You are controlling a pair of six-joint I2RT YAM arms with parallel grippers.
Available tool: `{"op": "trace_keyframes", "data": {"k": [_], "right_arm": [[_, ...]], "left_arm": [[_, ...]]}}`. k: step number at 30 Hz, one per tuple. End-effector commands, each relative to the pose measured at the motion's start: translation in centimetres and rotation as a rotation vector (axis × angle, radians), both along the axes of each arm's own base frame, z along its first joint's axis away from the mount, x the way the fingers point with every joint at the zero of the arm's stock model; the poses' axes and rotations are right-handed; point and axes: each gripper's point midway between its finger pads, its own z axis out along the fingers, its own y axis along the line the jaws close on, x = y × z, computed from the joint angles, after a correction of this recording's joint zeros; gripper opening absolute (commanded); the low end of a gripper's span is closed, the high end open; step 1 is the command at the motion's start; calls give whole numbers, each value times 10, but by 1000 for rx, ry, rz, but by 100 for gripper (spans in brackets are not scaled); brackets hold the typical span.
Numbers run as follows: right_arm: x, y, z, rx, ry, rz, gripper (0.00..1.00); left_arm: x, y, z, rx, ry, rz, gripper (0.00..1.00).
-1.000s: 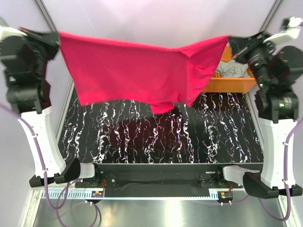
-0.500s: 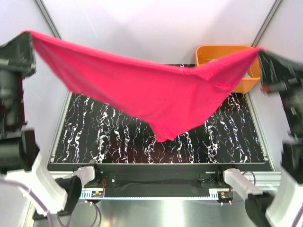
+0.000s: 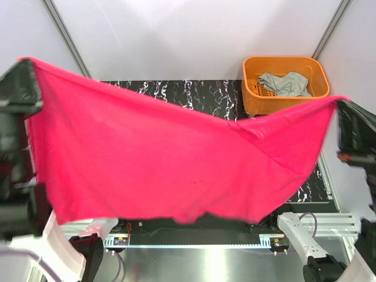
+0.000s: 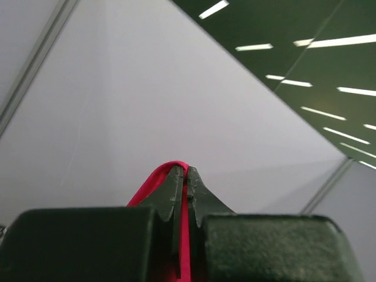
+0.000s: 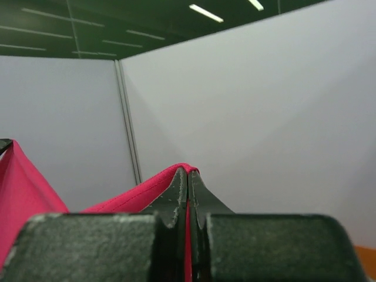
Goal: Fold and stack the t-shirts
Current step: Flatten the tshirt out
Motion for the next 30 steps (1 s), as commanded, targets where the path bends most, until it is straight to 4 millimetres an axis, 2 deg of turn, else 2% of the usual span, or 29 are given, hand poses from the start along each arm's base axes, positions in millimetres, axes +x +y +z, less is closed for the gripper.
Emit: {"op": "trace_keyframes", "data": {"k": [1,2,4,5,7,8,10,11,12,13,14,15,16,17,18,19,20,21,22,23,25,26,27,28,29,30], "right_arm": [[75,1,-32,0,172,-30,0],[95,2,-50,-6,229,-34,0],[117,1,-69,-12,289,-53,0],[133,2,-87,-19,343,-61,0],[153,1,-109,-20,405,-77,0],[169,1,-131,-21,468,-81,0],[194,3,-161,-31,545,-87,0],[212,4,-189,-43,610,-91,0],[223,3,-205,-52,642,-102,0],[239,3,-225,-71,684,-115,0],[256,2,-252,-81,723,-126,0],[267,3,-266,-92,742,-132,0],[286,4,-292,-133,792,-137,0],[300,6,-307,-152,804,-135,0],[312,5,-319,-167,825,-149,0],[335,5,-349,-209,890,-156,0],[347,7,-350,-232,891,-157,0],[367,9,-377,-261,952,-147,0],[376,10,-382,-279,961,-146,0],[388,12,-373,-282,942,-142,0],[412,18,-377,-295,950,-117,0],[419,21,-380,-297,957,-105,0],[429,24,-392,-297,982,-88,0],[434,27,-392,-281,988,-78,0],[441,28,-379,-271,965,-73,0],[447,30,-385,-268,977,-63,0]], "left_arm": [[74,27,-57,-36,194,91,0],[86,29,-69,-26,222,96,0],[112,34,-97,-20,295,106,0],[138,40,-128,1,378,120,0],[164,46,-162,-1,464,129,0],[184,48,-192,12,519,128,0],[213,51,-231,11,581,116,0],[230,54,-260,15,619,119,0],[250,55,-288,12,675,110,0],[262,58,-316,9,727,108,0],[284,61,-343,19,777,108,0],[296,62,-361,24,803,101,0],[306,66,-379,23,830,115,0],[325,71,-413,16,881,126,0],[334,74,-429,15,903,134,0],[345,76,-436,12,907,134,0],[356,78,-467,13,969,132,0],[362,79,-476,6,985,129,0],[370,76,-480,-2,990,106,0],[377,75,-500,-9,1024,94,0],[386,72,-519,-22,1056,72,0],[388,72,-523,-29,1063,73,0],[389,73,-527,-34,1070,73,0],[391,72,-529,-38,1074,66,0],[392,72,-532,-43,1082,67,0],[393,72,-531,-47,1083,66,0]]}}
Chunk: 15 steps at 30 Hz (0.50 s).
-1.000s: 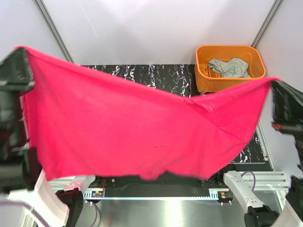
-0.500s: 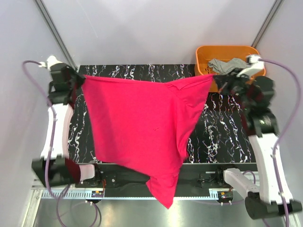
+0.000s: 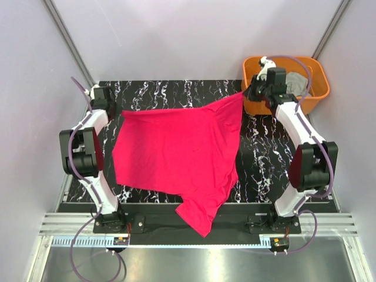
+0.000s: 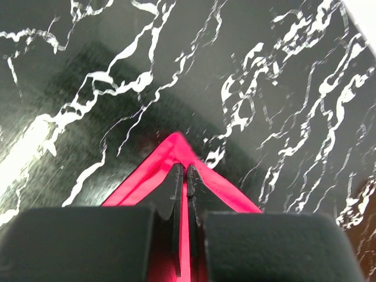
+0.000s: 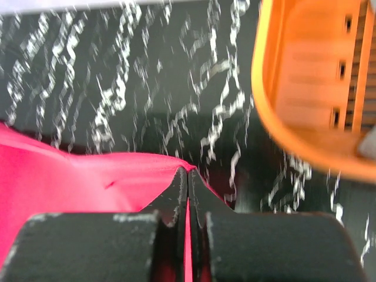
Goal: Fold and stack the t-shirts
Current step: Flatten the tshirt out
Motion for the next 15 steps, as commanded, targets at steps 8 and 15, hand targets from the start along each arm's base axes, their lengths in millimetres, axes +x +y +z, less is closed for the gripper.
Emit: {"op": "trace_keyframes", "data": {"k": [8,15], "right_arm": [[31,6,155,25,-369,32,0],[-34,-7,270,-24,-625,18,0]], "left_arm": [[32,-24,163,-32,-376,-26,0],[-27,-57,315,-71,-663,-31,0]]}}
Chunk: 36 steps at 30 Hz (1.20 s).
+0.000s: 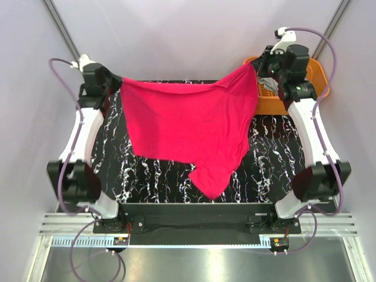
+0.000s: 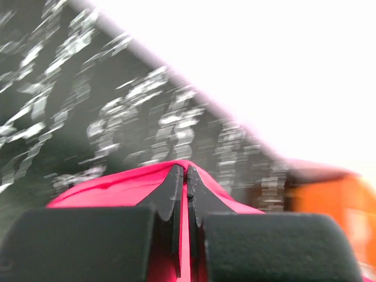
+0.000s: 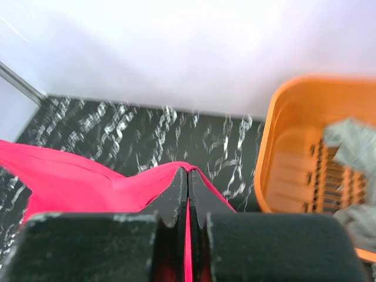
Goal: Fold and stack the t-shirts
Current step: Flatten the tshirt out
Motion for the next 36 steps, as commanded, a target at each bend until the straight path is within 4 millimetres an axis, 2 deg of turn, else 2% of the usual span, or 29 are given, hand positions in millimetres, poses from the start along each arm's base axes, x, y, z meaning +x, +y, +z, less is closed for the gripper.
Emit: {"op": "trace_keyframes", "data": {"k": [1,2,3,4,5,6,8,9,10,11,12,13,14,15,16,17,18,20,21,24,25,26,27,29,30,32,33,35,36], "right_arm": [[-58,-11,130,-23,-318,-20,0],[-67,-12,140,-24,-344,-20,0],[-87,-14,162,-28,-397,-17,0],[-99,-15,172,-30,-422,-17,0],[-110,-16,182,-32,-449,-19,0],[-133,-19,201,-30,-499,-21,0],[-156,-21,217,-27,-544,-25,0],[-180,-23,232,-19,-590,-26,0],[-193,-24,240,-16,-617,-24,0],[-204,-24,245,-12,-636,-23,0],[-230,-25,258,-3,-683,-16,0],[-241,-25,261,4,-697,-11,0],[-254,-25,265,8,-716,-2,0],[-277,-24,271,12,-752,15,0],[-286,-24,270,20,-753,16,0],[-297,-25,272,29,-762,18,0],[-317,-24,277,42,-787,34,0],[-337,-20,279,50,-800,69,0],[-350,-16,280,56,-811,97,0],[-367,-16,280,83,-813,107,0],[-369,-15,278,90,-810,115,0],[-371,-14,278,94,-808,124,0],[-371,-12,277,115,-796,133,0],[-361,-10,269,134,-758,139,0],[-348,-9,258,150,-714,138,0],[-331,-6,244,178,-652,140,0],[-318,-4,227,201,-589,143,0],[-303,-5,207,232,-521,120,0],[-295,-5,195,255,-481,110,0]], "left_arm": [[-40,-5,157,-36,-351,34,0],[-57,-5,187,-35,-414,35,0],[-67,-5,207,-32,-452,36,0],[-82,-5,239,-26,-513,35,0],[-100,-6,264,-11,-565,31,0],[-118,-6,295,-4,-634,28,0],[-154,-7,328,15,-707,27,0],[-172,-6,345,22,-751,33,0],[-197,-5,361,27,-797,40,0],[-212,-4,369,30,-825,48,0],[-227,-1,378,33,-854,69,0],[-254,0,389,37,-899,79,0],[-267,2,395,39,-922,89,0],[-283,4,403,40,-953,106,0],[-305,5,412,52,-989,113,0],[-316,5,417,57,-1005,119,0],[-335,6,429,59,-1044,125,0],[-357,6,438,71,-1078,131,0],[-375,6,450,72,-1117,132,0],[-386,5,455,77,-1122,129,0],[-383,5,454,80,-1117,128,0],[-380,5,452,81,-1106,126,0],[-368,5,444,79,-1074,123,0],[-345,5,427,75,-1016,119,0],[-316,5,404,62,-937,114,0],[-289,6,377,62,-854,112,0],[-257,7,345,62,-758,114,0],[-227,11,310,71,-660,126,0],[-205,13,277,77,-575,135,0]]}}
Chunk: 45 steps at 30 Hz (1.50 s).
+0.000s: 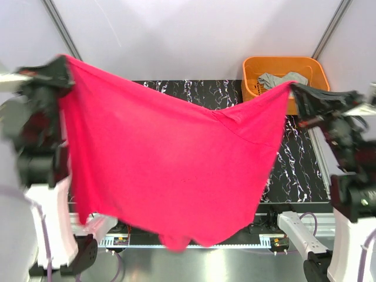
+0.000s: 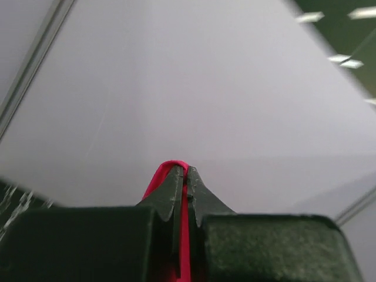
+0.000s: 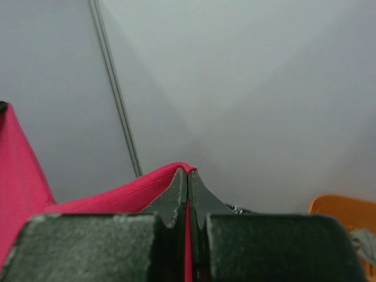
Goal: Fold and stack the t-shirts
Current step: Flatten the tshirt out
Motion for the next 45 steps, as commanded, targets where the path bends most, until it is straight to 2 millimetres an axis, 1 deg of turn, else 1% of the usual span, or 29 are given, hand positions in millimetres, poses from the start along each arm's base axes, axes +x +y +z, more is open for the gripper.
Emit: {"op": "trace_keyframes", "data": {"k": [1,2,3,4,5,6,8,9,10,11,12,13,14,15,16,17,18,19,20,22,23,24,26,30,38,41,42,43,45], "right_arm": [[53,3,-63,77,235,4,0],[63,0,-78,96,277,-18,0],[74,-2,-94,98,319,-35,0],[92,-2,-128,94,396,-50,0],[109,-5,-150,100,447,-77,0],[122,-6,-167,99,488,-93,0],[157,-7,-220,91,593,-125,0],[168,-7,-238,86,627,-135,0],[181,-7,-255,83,650,-141,0],[200,-7,-281,72,713,-162,0],[210,-8,-290,64,730,-171,0],[219,-8,-301,50,756,-176,0],[234,-6,-326,16,815,-179,0],[240,-5,-336,-3,838,-177,0],[248,-5,-339,-16,848,-178,0],[257,-6,-357,-51,881,-189,0],[261,-8,-366,-66,896,-197,0],[266,-10,-370,-79,909,-211,0],[272,-13,-380,-98,932,-228,0],[277,-11,-385,-116,941,-219,0],[279,-11,-393,-125,957,-219,0],[282,-11,-393,-129,957,-218,0],[286,-11,-403,-132,978,-222,0],[293,-11,-410,-135,995,-229,0],[303,-23,-423,-161,1011,-297,0],[306,-25,-426,-171,1016,-310,0],[307,-24,-426,-175,1015,-307,0],[308,-25,-426,-177,1014,-308,0],[310,-24,-426,-180,1013,-305,2]], "left_arm": [[79,11,-94,-9,273,49,0],[93,12,-114,0,313,52,0],[115,12,-149,13,374,50,0],[134,14,-178,19,435,57,0],[147,17,-203,10,486,64,0],[174,14,-248,13,573,36,0],[201,15,-291,-30,659,-7,0],[216,6,-303,-35,673,-73,0],[239,8,-345,-52,760,-83,0],[251,6,-364,-59,793,-94,0],[272,8,-398,-70,847,-100,0],[281,8,-414,-77,876,-119,0],[290,10,-428,-84,901,-122,0],[305,11,-451,-92,943,-140,0],[312,13,-460,-87,958,-141,0],[323,17,-459,-79,948,-137,0],[328,14,-469,-72,968,-149,0],[333,14,-493,-73,1015,-156,0],[341,13,-502,-70,1034,-182,0],[347,8,-506,-63,1040,-212,0],[349,7,-508,-62,1040,-215,0],[350,8,-517,-66,1054,-214,0],[351,6,-521,-69,1059,-234,0],[353,4,-538,-77,1098,-255,0],[361,2,-553,-83,1113,-270,0],[365,2,-550,-82,1116,-270,0],[365,2,-553,-80,1127,-270,3],[366,4,-549,-74,1123,-264,14],[361,6,-545,-37,1147,-251,28]]}}
